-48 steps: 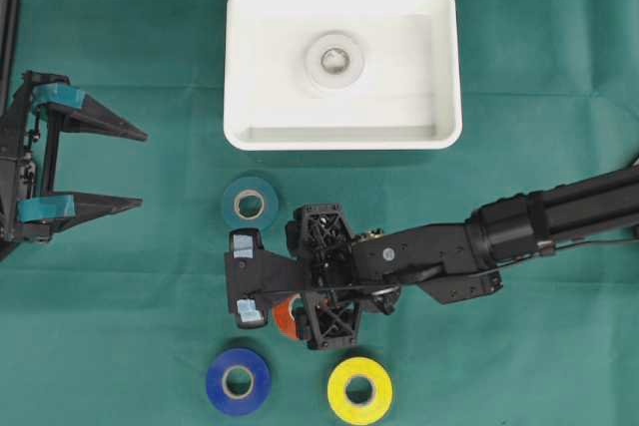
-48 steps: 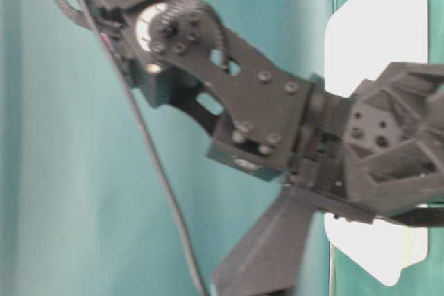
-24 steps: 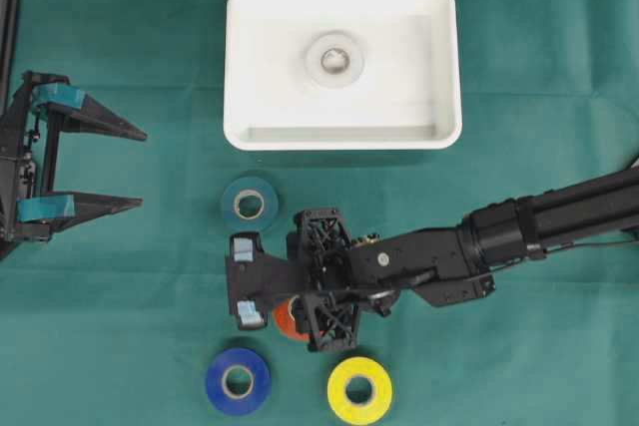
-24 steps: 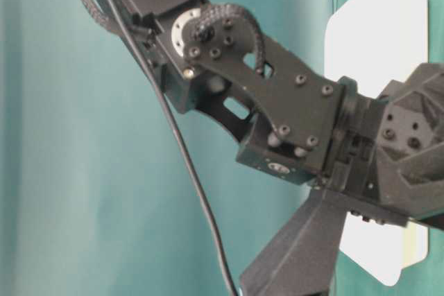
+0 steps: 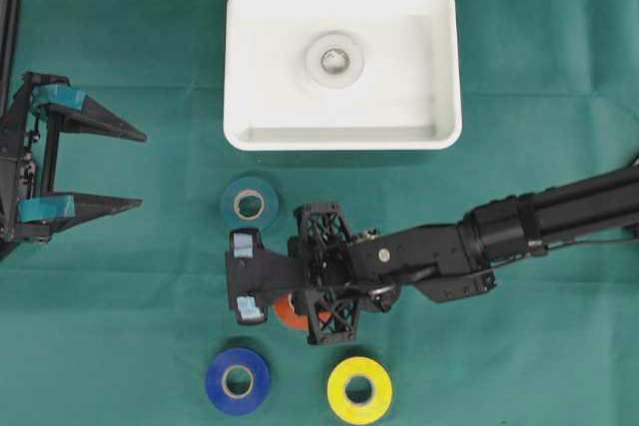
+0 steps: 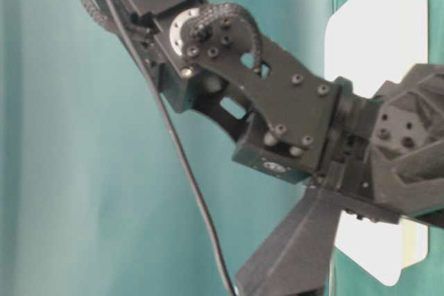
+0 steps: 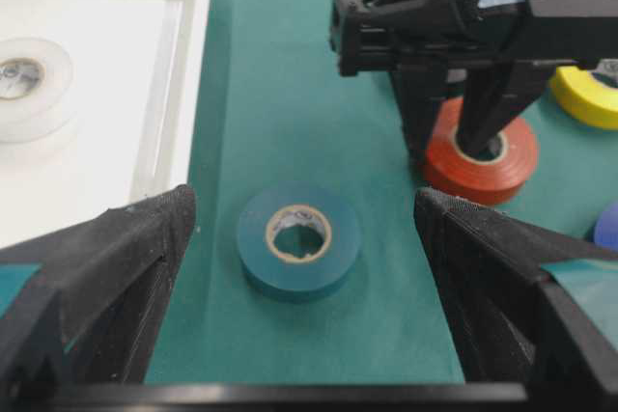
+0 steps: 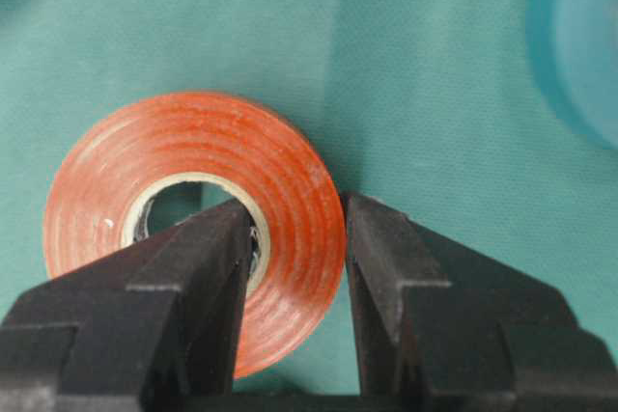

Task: Pick up the tape from a random location and place it into the white case.
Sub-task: 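Lower the right gripper fingers into the red roll's hole, then open the right gripper inside the hole to grip the red roll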

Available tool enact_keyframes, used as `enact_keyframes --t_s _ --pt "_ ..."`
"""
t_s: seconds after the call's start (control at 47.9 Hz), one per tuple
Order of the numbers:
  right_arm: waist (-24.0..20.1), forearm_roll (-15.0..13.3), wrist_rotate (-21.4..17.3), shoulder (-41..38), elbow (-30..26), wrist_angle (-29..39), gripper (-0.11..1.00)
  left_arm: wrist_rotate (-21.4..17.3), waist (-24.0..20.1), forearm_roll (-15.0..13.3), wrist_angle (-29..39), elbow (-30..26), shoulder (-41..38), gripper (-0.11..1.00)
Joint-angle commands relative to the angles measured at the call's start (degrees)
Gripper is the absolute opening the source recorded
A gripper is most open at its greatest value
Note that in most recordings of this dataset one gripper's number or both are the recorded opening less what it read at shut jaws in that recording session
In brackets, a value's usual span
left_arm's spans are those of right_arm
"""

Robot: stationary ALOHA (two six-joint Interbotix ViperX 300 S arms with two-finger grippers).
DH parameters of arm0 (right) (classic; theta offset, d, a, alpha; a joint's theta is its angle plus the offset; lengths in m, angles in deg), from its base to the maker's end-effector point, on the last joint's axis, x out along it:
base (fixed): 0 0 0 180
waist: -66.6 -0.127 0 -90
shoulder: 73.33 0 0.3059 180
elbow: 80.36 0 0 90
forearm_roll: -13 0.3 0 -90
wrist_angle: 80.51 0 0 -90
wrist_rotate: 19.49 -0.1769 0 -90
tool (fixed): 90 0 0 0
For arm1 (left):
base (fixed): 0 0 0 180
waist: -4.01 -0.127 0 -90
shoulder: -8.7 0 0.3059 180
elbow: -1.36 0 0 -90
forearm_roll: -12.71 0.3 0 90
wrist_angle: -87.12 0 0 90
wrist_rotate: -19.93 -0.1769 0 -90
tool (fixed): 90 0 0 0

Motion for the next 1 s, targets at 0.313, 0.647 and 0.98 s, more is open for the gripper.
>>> enact_keyframes --t_s 0.313,0.647,0.98 --pt "0.09 -0.18 -0.09 13.1 -1.41 5.71 0.31 0.09 0.09 -0.09 -0.26 -0.7 -0.26 0.96" --pt "0.09 -0.26 -0.18 16.87 -3.08 13.01 0.31 0.09 0.09 -0.09 -0.26 -0.7 -0.35 0.96" --pt "0.09 -0.44 -0.18 19.07 -5.36 17.05 0.31 0.18 0.09 -0.09 0.0 -0.7 -0.26 0.96"
